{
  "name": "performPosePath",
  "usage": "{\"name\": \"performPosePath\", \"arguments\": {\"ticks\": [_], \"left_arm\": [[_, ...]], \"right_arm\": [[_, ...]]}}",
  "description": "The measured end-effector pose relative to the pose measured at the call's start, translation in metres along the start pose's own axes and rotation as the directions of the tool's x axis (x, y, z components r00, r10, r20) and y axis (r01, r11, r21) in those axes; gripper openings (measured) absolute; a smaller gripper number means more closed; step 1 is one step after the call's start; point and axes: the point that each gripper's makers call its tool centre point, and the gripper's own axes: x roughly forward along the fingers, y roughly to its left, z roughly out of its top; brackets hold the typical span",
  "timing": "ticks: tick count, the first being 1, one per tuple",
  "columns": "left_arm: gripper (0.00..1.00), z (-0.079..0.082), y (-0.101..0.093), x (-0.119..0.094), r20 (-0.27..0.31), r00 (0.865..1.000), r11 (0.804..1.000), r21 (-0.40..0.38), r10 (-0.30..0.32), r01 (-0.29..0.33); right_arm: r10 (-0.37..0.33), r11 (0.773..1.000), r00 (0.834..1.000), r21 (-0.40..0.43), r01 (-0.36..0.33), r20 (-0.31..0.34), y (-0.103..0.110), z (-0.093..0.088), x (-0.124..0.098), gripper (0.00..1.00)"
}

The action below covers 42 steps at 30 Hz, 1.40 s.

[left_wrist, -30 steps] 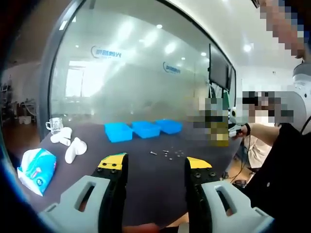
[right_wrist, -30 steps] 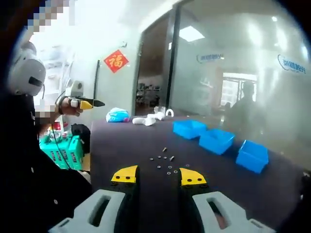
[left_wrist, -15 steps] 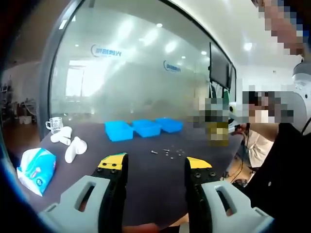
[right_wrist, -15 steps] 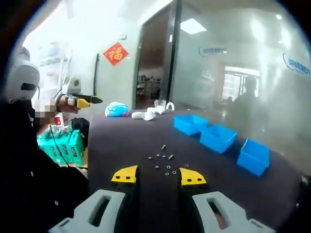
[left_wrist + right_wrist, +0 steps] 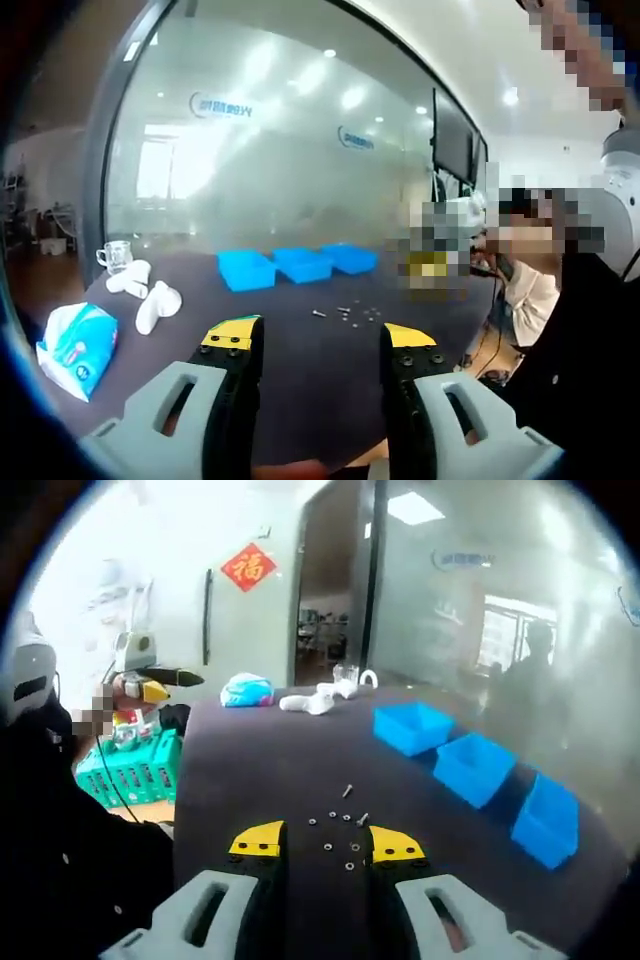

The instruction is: Sort the screws, nuts, and washers into the corresponding bins

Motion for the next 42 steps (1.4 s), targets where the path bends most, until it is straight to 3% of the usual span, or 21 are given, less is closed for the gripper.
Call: {"name": "performPosePath", "arguments": {"ticks": [8, 14, 17, 20, 28, 30, 37, 42], "left_arm": [[0.46, -0.002, 0.000, -0.003, 0.003, 1.000, 1.000, -0.008, 0.003, -0.003], [0.46, 0.000, 0.002, -0.003, 0.005, 1.000, 1.000, -0.009, 0.004, -0.004], [0.46, -0.001, 0.002, -0.002, 0.001, 1.000, 1.000, -0.010, 0.007, -0.007], [0.46, -0.003, 0.002, -0.002, -0.004, 1.000, 1.000, -0.014, 0.005, -0.005], [0.46, -0.006, 0.002, -0.002, -0.007, 1.000, 1.000, -0.024, 0.008, -0.008], [0.46, -0.008, 0.002, -0.002, -0.013, 1.000, 1.000, -0.020, 0.008, -0.008], [0.46, -0.011, 0.003, -0.002, -0.011, 1.000, 1.000, -0.024, 0.007, -0.008], [0.46, -0.012, 0.005, -0.002, -0.006, 1.000, 0.999, -0.033, 0.009, -0.010]], "right_arm": [[0.033, 0.998, 0.998, -0.059, -0.036, -0.061, -0.002, 0.014, 0.036, 0.26], [0.044, 0.997, 0.992, -0.053, -0.051, -0.116, -0.004, 0.019, 0.058, 0.25], [0.071, 0.996, 0.978, -0.044, -0.081, -0.196, 0.002, 0.011, 0.070, 0.25], [0.075, 0.996, 0.969, -0.037, -0.086, -0.235, 0.001, 0.008, 0.082, 0.24], [0.053, 0.999, 0.947, 0.009, -0.053, -0.316, -0.004, 0.000, 0.105, 0.22], [0.048, 0.999, 0.932, 0.022, -0.043, -0.359, -0.005, -0.005, 0.107, 0.22], [0.039, 0.999, 0.924, 0.041, -0.025, -0.381, -0.011, 0.001, 0.123, 0.22], [0.034, 0.998, 0.899, 0.065, -0.007, -0.437, -0.012, -0.008, 0.132, 0.20]]}}
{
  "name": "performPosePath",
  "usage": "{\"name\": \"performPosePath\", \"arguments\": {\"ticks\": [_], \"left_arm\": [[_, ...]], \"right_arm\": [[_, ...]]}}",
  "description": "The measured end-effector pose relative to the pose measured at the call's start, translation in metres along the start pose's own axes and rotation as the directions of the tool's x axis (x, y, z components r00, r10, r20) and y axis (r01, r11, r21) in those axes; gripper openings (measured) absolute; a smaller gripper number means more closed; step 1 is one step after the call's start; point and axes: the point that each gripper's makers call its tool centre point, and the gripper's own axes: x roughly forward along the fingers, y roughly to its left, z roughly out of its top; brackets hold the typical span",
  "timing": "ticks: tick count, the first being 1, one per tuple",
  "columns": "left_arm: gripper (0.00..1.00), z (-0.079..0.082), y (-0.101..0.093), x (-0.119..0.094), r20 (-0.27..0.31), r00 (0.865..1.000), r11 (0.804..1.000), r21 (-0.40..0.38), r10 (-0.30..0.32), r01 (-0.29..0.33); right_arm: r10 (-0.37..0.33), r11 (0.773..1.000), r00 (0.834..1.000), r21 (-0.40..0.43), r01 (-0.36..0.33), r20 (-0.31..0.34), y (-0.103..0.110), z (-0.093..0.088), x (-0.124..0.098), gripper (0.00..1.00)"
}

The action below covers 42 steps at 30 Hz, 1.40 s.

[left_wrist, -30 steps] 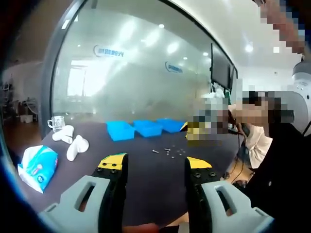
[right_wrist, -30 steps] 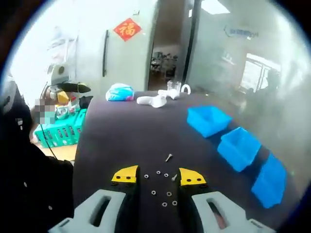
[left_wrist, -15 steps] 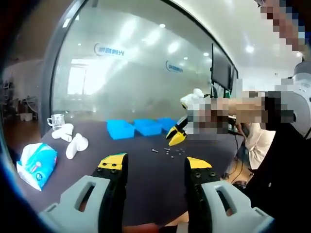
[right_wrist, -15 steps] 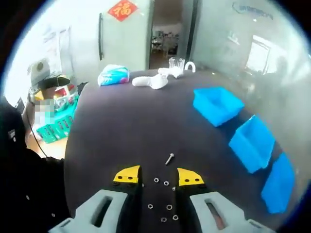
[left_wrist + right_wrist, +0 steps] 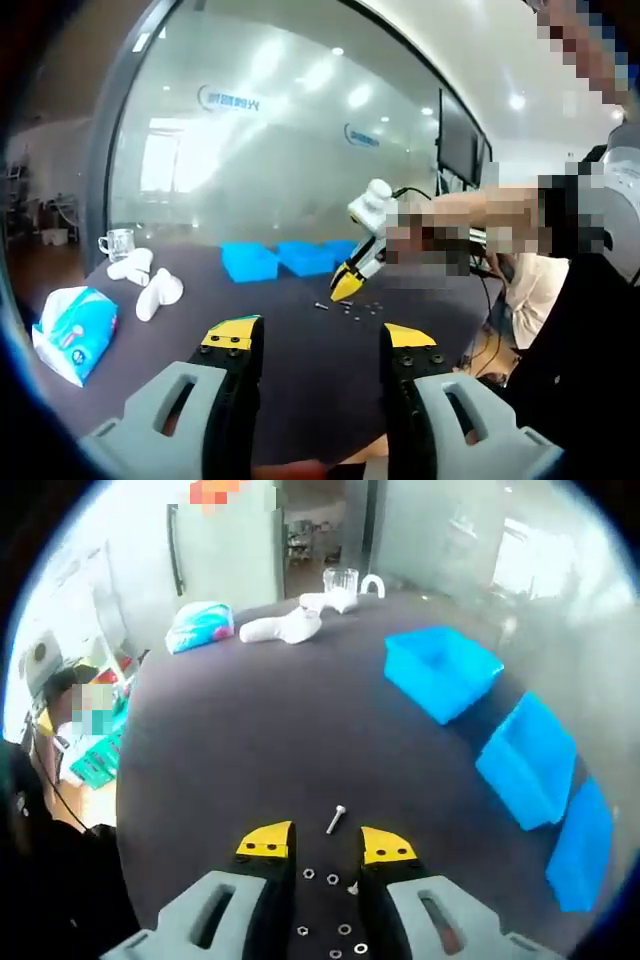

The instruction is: Sort the screws, nuts, and washers into the corresponding bins

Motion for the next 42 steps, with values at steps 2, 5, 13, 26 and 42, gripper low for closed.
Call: {"name": "performPosePath", "arguments": {"ticks": [2, 5, 13, 26, 42], "left_arm": [[0.46, 0.004, 0.001, 0.000, 0.016, 1.000, 1.000, -0.006, 0.003, -0.003], [0.46, 0.007, -0.001, 0.000, 0.025, 1.000, 1.000, -0.004, 0.000, 0.000], [0.46, 0.006, -0.001, -0.002, 0.025, 1.000, 1.000, -0.009, 0.001, -0.001], [0.46, 0.006, -0.011, 0.004, 0.043, 0.999, 0.999, -0.028, -0.026, 0.027], [0.46, -0.003, -0.013, 0.002, 0.034, 0.999, 0.999, -0.044, -0.028, 0.030]], "right_arm": [[-0.005, 1.000, 1.000, 0.018, 0.005, -0.022, -0.003, -0.001, 0.004, 0.19], [-0.004, 0.999, 0.998, 0.032, 0.005, -0.058, -0.005, -0.004, 0.010, 0.19], [-0.002, 0.998, 0.993, 0.058, 0.009, -0.122, -0.004, -0.007, 0.020, 0.19], [-0.009, 0.997, 0.977, 0.071, 0.024, -0.214, -0.008, -0.006, 0.028, 0.19], [-0.019, 0.996, 0.966, 0.075, 0.040, -0.257, -0.018, -0.004, 0.036, 0.10]]}}
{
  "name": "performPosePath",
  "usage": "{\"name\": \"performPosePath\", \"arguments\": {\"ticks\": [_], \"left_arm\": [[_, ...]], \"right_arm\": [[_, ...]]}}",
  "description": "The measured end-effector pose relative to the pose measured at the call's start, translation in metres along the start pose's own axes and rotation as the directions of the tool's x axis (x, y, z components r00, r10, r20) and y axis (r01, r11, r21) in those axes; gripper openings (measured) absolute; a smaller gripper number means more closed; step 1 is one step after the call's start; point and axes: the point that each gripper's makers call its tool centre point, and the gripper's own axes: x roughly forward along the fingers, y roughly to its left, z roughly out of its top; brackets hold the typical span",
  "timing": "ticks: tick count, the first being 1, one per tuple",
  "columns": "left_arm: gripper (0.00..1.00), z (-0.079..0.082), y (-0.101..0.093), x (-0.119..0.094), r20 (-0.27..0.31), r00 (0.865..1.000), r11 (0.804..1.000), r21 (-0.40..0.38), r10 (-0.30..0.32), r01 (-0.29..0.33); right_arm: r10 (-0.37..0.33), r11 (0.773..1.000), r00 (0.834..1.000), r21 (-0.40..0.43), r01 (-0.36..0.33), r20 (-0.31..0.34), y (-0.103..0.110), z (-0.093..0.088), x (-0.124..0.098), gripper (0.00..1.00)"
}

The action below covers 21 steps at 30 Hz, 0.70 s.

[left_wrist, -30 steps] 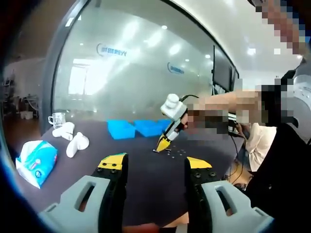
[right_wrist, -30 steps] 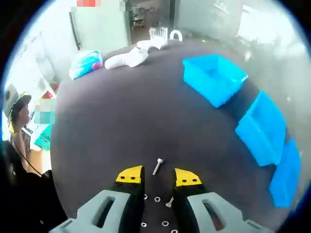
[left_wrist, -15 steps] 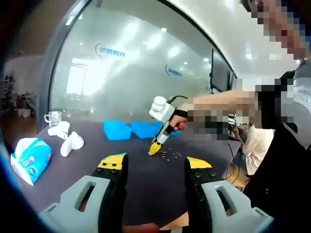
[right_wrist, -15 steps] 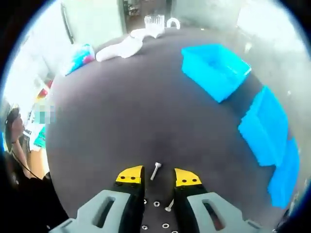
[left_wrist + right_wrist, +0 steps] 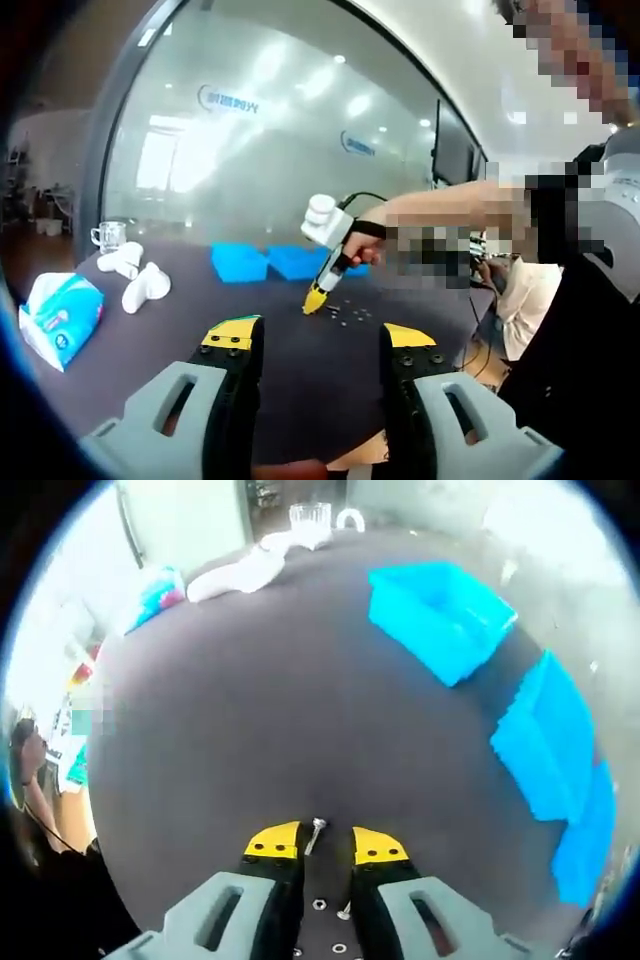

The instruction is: Sort the screws, nuts, and washers into the corresponding bins

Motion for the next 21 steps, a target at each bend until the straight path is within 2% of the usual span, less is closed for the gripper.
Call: {"name": "performPosePath", "arguments": {"ticks": [5, 12, 21], "left_arm": [[0.46, 0.000, 0.001, -0.001, 0.001, 1.000, 1.000, -0.003, 0.003, -0.003], [0.46, 0.000, 0.000, -0.001, 0.002, 1.000, 1.000, -0.003, 0.003, -0.003], [0.46, 0.002, 0.001, -0.001, 0.012, 1.000, 1.000, -0.007, 0.007, -0.007]], "right_arm": [[0.026, 0.999, 1.000, -0.025, -0.027, -0.017, 0.011, 0.000, 0.002, 0.00], [0.029, 0.999, 0.999, -0.033, -0.029, -0.020, 0.011, -0.001, 0.001, 0.00], [0.068, 0.998, 0.996, -0.009, -0.068, 0.056, 0.015, -0.008, -0.008, 0.00]]}}
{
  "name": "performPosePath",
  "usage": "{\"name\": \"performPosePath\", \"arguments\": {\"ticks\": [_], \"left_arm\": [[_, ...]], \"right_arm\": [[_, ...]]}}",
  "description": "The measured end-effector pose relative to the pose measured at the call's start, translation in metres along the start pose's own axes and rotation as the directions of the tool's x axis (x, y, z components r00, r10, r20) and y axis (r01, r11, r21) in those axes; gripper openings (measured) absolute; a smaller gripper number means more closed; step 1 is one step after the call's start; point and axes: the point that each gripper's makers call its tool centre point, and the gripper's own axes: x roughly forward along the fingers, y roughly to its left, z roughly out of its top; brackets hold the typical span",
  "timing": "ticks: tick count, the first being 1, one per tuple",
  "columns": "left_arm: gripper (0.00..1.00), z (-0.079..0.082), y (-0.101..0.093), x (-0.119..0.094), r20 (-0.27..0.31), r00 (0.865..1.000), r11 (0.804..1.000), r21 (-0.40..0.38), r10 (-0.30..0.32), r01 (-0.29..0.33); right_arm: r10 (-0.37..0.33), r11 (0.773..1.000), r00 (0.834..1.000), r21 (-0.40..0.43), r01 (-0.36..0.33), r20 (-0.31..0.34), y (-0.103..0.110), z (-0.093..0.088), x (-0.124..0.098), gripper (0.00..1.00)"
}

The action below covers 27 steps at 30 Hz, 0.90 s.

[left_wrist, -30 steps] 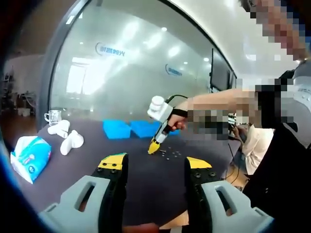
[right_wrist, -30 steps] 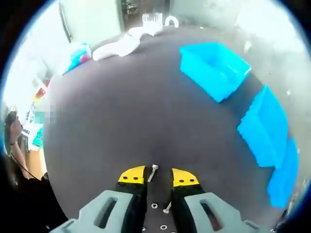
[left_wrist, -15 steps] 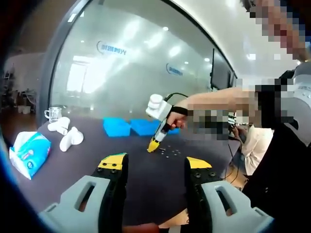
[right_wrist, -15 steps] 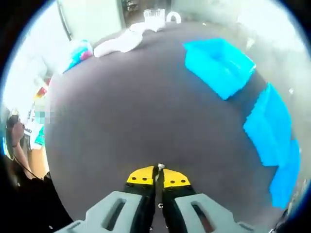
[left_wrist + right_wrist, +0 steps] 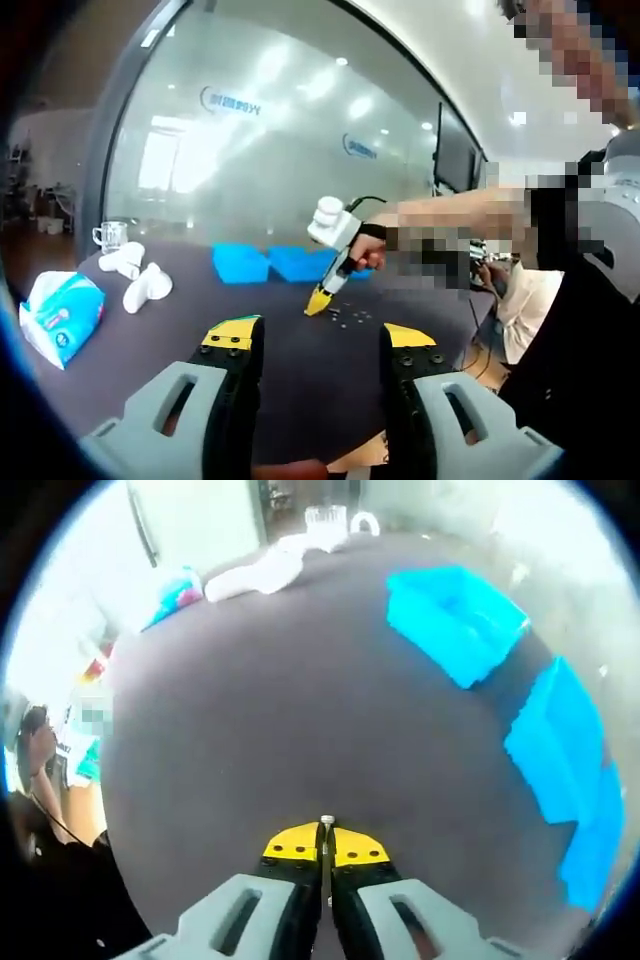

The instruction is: Sort the screws, nuts, and washers into the corresponding bins

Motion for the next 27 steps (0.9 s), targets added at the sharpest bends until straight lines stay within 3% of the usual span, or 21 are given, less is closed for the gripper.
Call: {"name": "performPosePath", "arguments": {"ticks": [4, 6, 8, 13, 15, 16, 20, 22, 27], "left_arm": [[0.46, -0.001, 0.000, 0.001, -0.001, 1.000, 1.000, -0.004, 0.001, -0.001], [0.46, -0.002, 0.000, 0.002, -0.001, 1.000, 1.000, -0.006, 0.000, 0.000], [0.46, -0.002, 0.000, 0.003, -0.001, 1.000, 1.000, -0.011, -0.002, 0.002], [0.46, -0.002, 0.000, 0.004, -0.004, 1.000, 1.000, -0.010, 0.001, -0.001], [0.46, -0.001, 0.000, 0.005, -0.003, 1.000, 1.000, -0.005, 0.004, -0.004], [0.46, 0.000, 0.000, 0.005, -0.001, 1.000, 1.000, -0.004, 0.007, -0.007], [0.46, 0.002, 0.001, 0.006, 0.005, 1.000, 1.000, -0.008, 0.016, -0.016], [0.46, 0.003, 0.001, 0.006, 0.005, 1.000, 1.000, -0.003, 0.019, -0.019], [0.46, 0.009, 0.000, 0.006, 0.018, 0.999, 1.000, 0.009, 0.026, -0.026]], "right_arm": [[0.018, 1.000, 0.997, 0.013, -0.019, 0.077, 0.004, -0.001, -0.009, 0.00], [0.041, 0.999, 0.986, -0.031, -0.037, 0.160, 0.011, 0.005, -0.015, 0.00], [0.016, 1.000, 0.982, 0.000, -0.016, 0.189, 0.008, 0.003, -0.022, 0.00], [0.016, 1.000, 0.931, 0.000, -0.017, 0.364, 0.005, 0.014, -0.046, 0.00], [-0.005, 1.000, 0.897, 0.003, 0.004, 0.442, 0.002, 0.016, -0.059, 0.00], [-0.020, 1.000, 0.872, -0.005, 0.026, 0.489, 0.001, 0.018, -0.067, 0.00], [-0.036, 0.998, 0.775, 0.059, -0.002, 0.630, 0.001, 0.015, -0.092, 0.00], [-0.065, 0.997, 0.737, 0.067, 0.027, 0.673, 0.000, 0.009, -0.104, 0.00], [-0.132, 0.990, 0.596, 0.130, 0.047, 0.792, -0.003, -0.004, -0.140, 0.00]]}}
